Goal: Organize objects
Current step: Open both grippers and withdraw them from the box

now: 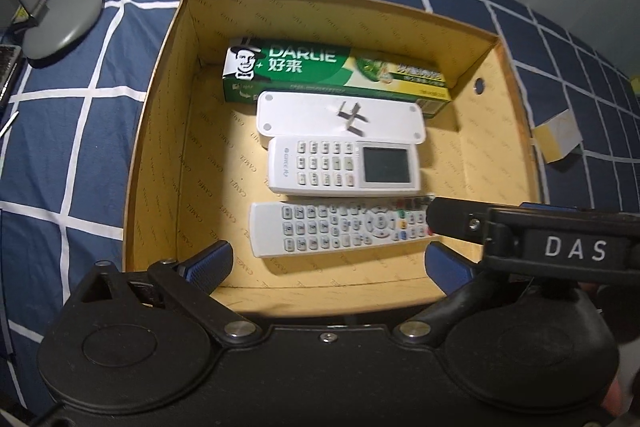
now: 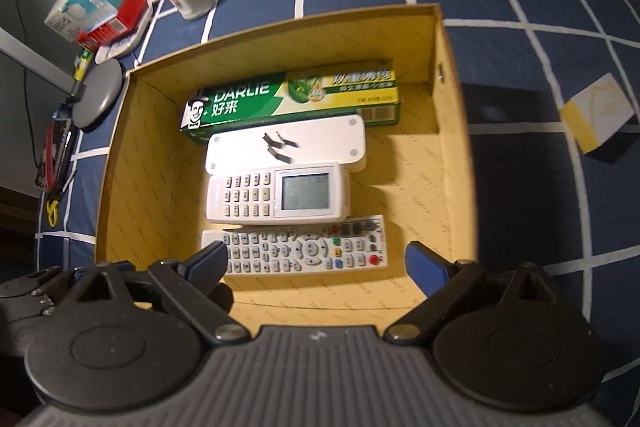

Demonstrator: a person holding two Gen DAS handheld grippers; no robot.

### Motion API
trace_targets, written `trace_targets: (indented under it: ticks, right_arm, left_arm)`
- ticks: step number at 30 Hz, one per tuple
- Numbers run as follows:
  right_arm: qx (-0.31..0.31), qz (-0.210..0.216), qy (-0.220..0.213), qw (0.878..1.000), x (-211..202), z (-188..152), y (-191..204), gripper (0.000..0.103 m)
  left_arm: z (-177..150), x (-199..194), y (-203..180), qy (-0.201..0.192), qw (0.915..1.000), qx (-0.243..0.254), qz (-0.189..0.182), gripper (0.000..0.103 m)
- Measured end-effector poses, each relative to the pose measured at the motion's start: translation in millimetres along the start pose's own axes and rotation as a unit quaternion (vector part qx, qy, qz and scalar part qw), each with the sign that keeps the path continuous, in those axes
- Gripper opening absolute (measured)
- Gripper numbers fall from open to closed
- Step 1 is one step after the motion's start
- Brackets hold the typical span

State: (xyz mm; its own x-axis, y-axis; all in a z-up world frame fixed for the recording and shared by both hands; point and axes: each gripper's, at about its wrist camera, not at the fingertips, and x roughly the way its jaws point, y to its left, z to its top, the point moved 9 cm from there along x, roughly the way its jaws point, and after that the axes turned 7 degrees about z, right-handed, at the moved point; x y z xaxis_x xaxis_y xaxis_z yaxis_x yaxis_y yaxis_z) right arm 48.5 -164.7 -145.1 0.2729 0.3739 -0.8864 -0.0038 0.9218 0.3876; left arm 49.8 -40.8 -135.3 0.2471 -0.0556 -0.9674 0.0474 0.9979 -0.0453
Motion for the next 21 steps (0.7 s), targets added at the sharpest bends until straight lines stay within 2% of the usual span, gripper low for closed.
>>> trace_targets:
  ticks: [7,16,21]
  right_arm:
    - [0.005,0.007,-0.027,1.0,-39,-2,-26,0.103]
    - [-0.003,0.004,-0.05,0.999,-87,6,-84,0.103]
    - [0.003,0.0,-0.052,0.999,-108,11,-130,0.103]
  left_arm:
    - [-4,-19,-29,-0.019,0.9997,0.014,0.01,0.103]
    - [-2,-31,-87,-0.038,0.9991,0.013,0.01,0.103]
    - [-2,-32,-119,-0.044,0.9986,-0.01,0.028,0.103]
